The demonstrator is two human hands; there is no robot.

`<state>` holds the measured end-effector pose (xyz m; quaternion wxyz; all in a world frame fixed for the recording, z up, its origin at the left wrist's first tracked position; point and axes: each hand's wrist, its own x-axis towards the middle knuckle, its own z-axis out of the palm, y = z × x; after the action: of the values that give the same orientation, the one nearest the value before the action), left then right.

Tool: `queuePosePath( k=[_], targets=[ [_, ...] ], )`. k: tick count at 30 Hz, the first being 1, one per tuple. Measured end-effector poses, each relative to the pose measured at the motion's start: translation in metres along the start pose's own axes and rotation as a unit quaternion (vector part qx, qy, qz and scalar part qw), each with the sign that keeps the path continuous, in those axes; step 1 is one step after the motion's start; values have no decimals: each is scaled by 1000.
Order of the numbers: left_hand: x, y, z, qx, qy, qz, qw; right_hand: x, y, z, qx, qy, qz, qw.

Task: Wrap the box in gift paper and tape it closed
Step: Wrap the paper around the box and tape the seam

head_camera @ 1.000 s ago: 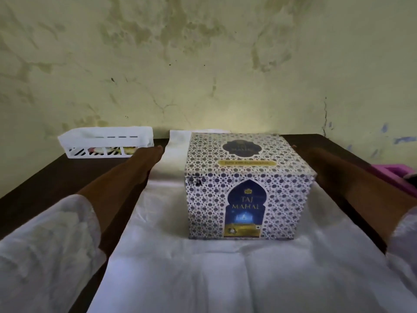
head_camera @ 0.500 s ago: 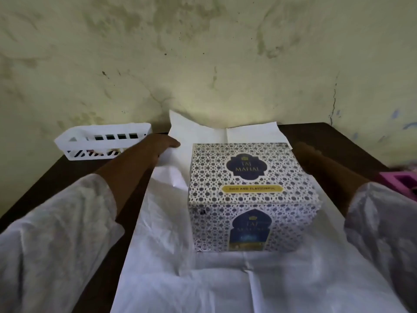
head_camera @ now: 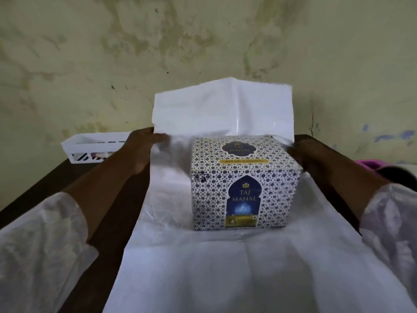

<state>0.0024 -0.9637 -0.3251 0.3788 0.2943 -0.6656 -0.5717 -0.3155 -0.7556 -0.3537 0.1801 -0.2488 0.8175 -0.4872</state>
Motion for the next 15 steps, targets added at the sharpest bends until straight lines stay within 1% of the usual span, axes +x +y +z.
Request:
queuePosePath(
  k=[1, 2, 4, 5, 6, 8, 10, 12, 14, 15],
  targets=[
    [-6, 5, -3, -7, -21, -20, 1000, -8, -6, -8, 97, -9, -4, 995],
    [-13, 10, -5, -14, -40, -39, 998, -12, -7, -17, 186, -27, -11, 982],
    [-25, 22, -7, 11, -67, -57, 996, -23, -12, -33, 264, -102, -19, 959],
    [-31, 27, -5, 29, -64, -49, 996, -34, -17, -35, 264, -115, -26, 957],
    [-35, 32, -2, 43, -46, -32, 998, -39, -22, -37, 243, -106, -45, 963],
    [-42, 44, 6, 40, -13, 9, 999, -51, -28, -36, 182, -37, -89, 979],
    [-50, 51, 5, 25, 22, 46, 998, -57, -29, -36, 154, 16, -107, 982],
    [-56, 48, -4, 21, 34, 60, 997, -59, -20, -38, 179, 41, -90, 979],
    [-66, 44, -14, 30, 15, 61, 998, -62, -3, -44, 240, 51, -56, 968],
    [-70, 41, -18, 38, 2, 60, 997, -66, 8, -45, 251, 46, -40, 966]
  ],
)
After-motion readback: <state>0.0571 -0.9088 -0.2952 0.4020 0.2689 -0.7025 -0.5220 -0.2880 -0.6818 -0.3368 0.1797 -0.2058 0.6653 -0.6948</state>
